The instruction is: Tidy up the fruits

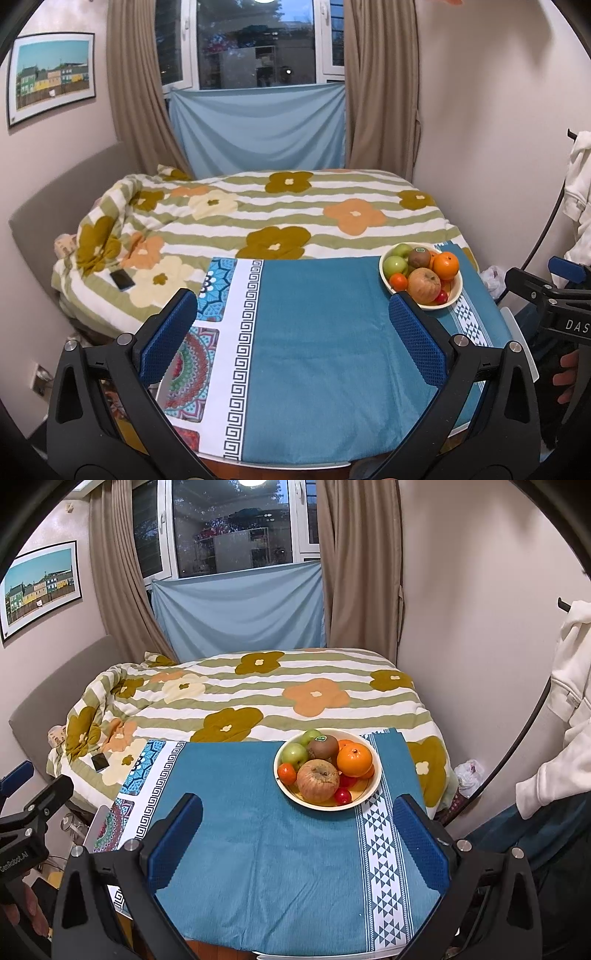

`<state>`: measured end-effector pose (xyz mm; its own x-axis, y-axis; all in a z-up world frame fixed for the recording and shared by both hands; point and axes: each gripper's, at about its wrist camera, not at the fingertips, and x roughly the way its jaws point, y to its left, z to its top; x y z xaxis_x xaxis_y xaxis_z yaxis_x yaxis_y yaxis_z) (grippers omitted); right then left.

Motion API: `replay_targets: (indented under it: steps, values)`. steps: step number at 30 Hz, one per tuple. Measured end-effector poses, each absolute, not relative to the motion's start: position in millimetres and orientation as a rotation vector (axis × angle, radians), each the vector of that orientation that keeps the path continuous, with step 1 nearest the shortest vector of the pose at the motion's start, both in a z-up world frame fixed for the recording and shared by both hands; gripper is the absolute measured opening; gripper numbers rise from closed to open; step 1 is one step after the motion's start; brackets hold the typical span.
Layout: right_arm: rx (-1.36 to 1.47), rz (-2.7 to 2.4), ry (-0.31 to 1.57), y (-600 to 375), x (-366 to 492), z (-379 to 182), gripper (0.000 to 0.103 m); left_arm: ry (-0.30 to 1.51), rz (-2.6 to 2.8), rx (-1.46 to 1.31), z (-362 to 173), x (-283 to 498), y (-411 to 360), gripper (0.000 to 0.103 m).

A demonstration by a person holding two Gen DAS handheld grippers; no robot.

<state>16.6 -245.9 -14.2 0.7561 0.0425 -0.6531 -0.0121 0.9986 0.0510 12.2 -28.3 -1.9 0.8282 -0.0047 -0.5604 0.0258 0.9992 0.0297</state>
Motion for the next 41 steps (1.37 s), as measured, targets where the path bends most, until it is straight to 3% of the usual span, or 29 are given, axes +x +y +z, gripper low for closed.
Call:
replay_targets:
  steps: [41]
  values:
    - [0.048,0.019,0.711,-247.9,13.6,-10.8,0.103,0.568,-0.011,0.041,-5.8,15.4,-6.2,0.103]
